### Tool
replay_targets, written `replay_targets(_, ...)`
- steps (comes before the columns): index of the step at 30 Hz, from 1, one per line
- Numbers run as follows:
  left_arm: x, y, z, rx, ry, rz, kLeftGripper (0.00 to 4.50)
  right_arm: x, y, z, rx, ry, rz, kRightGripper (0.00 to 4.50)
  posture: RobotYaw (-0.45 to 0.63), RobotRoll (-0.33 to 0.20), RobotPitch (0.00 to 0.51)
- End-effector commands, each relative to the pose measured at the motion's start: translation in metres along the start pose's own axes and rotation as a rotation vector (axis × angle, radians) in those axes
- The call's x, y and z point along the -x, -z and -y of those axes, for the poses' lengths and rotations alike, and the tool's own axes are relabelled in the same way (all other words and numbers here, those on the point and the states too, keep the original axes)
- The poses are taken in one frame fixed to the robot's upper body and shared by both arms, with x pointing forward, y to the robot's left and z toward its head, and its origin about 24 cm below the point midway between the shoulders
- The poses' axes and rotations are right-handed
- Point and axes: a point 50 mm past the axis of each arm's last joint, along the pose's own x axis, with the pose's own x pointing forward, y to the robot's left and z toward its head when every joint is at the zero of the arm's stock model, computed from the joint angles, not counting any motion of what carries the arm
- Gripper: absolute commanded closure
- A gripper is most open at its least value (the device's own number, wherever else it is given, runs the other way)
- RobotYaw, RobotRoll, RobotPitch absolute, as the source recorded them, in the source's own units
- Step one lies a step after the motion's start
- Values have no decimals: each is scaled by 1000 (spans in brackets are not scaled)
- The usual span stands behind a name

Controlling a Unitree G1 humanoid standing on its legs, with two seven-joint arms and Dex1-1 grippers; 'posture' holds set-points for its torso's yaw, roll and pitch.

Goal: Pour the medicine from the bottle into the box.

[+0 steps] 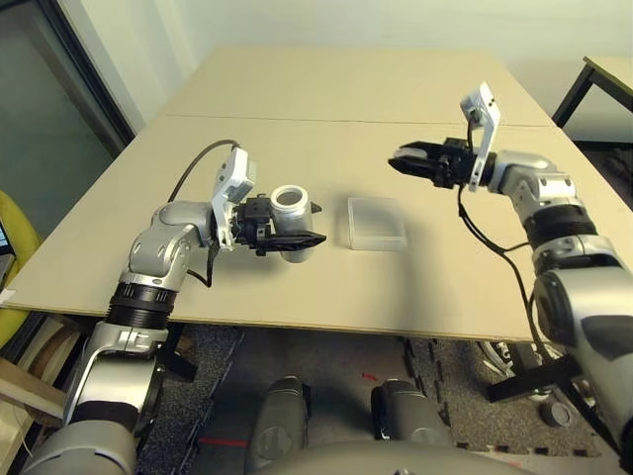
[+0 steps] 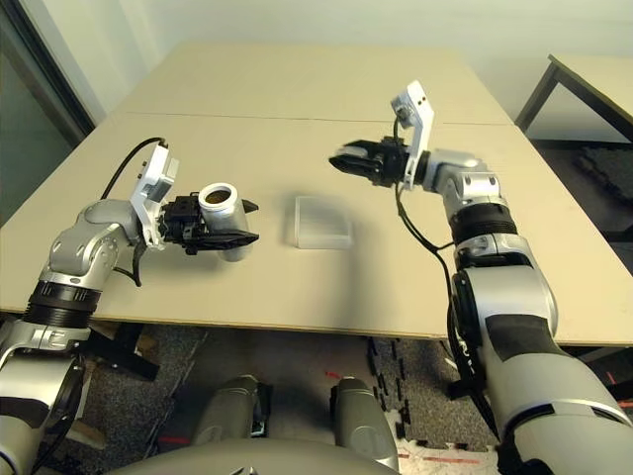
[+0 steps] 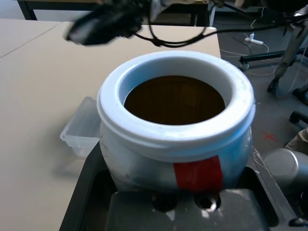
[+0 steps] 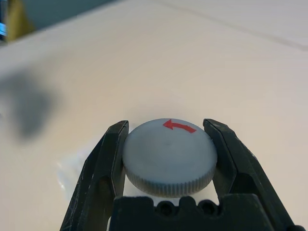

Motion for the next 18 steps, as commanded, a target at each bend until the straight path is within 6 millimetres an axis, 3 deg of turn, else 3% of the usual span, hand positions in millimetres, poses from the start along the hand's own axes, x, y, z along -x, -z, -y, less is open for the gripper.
replay_targets(1,5,-4,-6,-21,-28,-20,1751,14,16,8,-11,72,-30,1871,1,0,0)
replay_targets(14,10,-10,-19,-70,-94,-36,1751,32,64,17,-22,241,-180,1873,1,0,0)
replay_targets(18,9,-10,-19,-71,-94,-37,1751,36,73,17,-27,257,-223,580,1,0,0)
